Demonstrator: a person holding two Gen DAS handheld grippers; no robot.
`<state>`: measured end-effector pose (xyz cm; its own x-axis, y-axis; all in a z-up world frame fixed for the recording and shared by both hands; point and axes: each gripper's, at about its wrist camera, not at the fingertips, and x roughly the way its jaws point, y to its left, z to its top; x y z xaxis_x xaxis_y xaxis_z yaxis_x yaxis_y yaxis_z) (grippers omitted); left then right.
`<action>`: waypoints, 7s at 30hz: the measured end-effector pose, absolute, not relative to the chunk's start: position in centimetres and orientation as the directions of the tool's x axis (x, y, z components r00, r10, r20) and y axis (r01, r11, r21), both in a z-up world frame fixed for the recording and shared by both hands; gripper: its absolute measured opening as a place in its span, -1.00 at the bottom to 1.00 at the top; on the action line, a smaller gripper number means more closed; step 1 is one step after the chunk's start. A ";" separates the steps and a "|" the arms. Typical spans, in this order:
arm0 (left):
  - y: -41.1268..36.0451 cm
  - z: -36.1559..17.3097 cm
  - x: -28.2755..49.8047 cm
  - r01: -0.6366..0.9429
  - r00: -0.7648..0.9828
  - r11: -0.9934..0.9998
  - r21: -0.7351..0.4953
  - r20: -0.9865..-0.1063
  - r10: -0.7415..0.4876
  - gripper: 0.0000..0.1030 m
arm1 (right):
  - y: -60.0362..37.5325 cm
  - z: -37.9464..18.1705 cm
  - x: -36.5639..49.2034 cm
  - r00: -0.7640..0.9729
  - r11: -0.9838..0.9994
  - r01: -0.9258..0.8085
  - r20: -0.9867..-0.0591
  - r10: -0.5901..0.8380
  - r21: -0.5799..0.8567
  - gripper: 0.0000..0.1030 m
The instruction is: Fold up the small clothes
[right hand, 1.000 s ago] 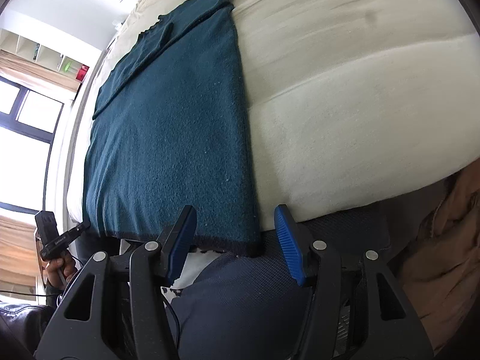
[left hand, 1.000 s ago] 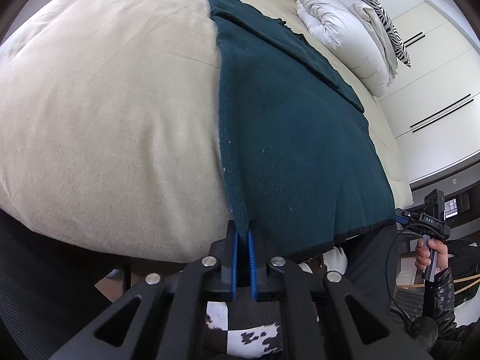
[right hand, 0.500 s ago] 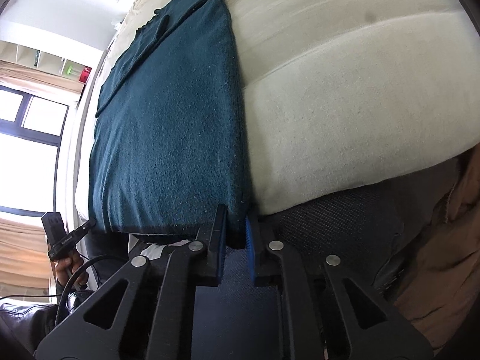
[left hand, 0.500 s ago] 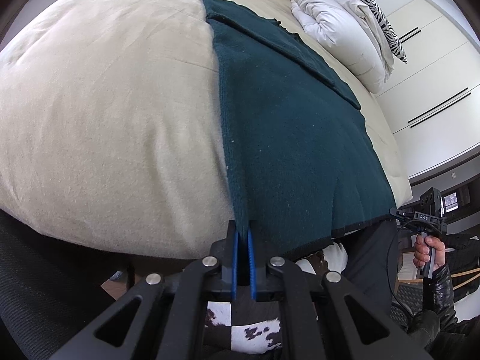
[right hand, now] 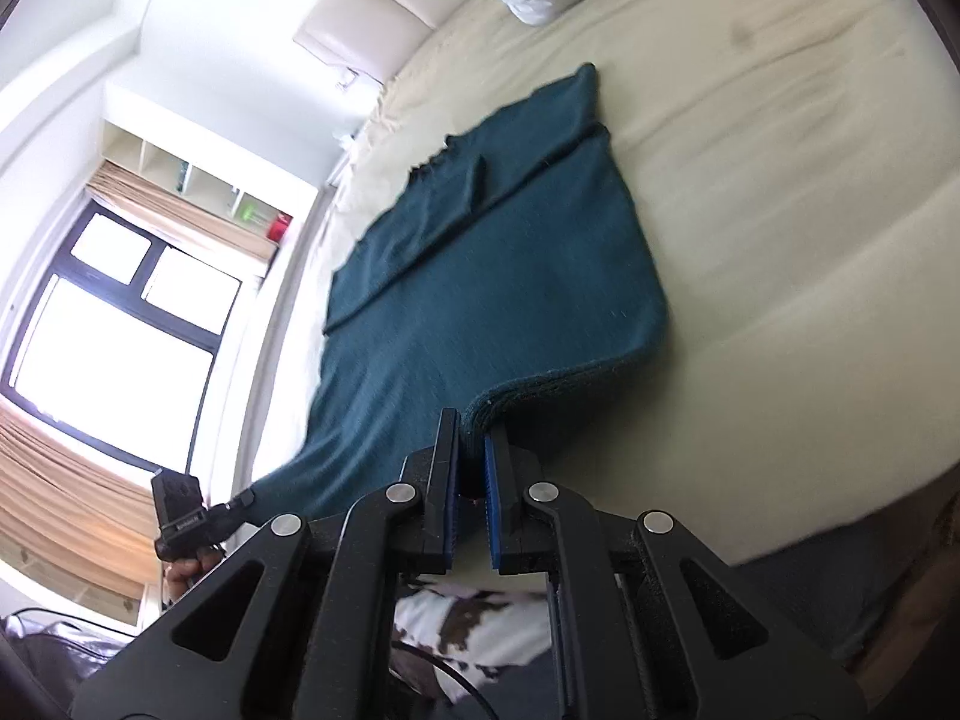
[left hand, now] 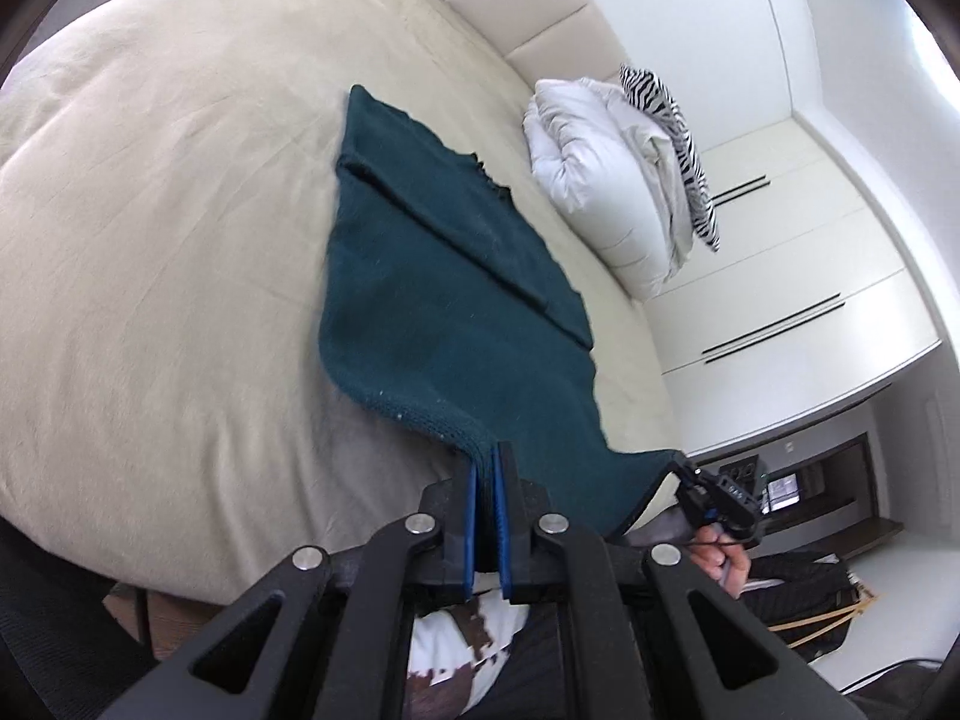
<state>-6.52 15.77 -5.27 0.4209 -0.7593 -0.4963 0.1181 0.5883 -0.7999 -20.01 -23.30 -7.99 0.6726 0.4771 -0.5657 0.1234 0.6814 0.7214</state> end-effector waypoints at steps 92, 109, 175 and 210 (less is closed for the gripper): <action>12.2 -11.7 17.8 -0.029 0.594 0.866 -0.499 -0.705 -0.387 -0.84 | -27.6 -12.5 8.6 0.638 0.885 0.358 -0.770 0.002 0.299 -0.91; 11.5 -11.3 17.3 -0.003 0.590 0.890 -0.456 -0.719 -0.367 -0.80 | -27.1 -12.4 7.0 0.647 0.885 0.312 -0.759 0.070 0.347 -0.61; 6.8 -11.7 28.9 0.053 0.680 0.919 -0.392 -0.660 -0.320 0.01 | -28.3 -17.3 22.8 0.733 0.679 0.278 -0.607 0.307 0.679 -0.96; 6.6 -10.0 9.9 0.113 0.679 0.968 -0.226 -0.694 -0.241 0.12 | -24.9 -16.7 2.6 0.772 0.666 0.257 -0.564 0.295 0.700 -0.17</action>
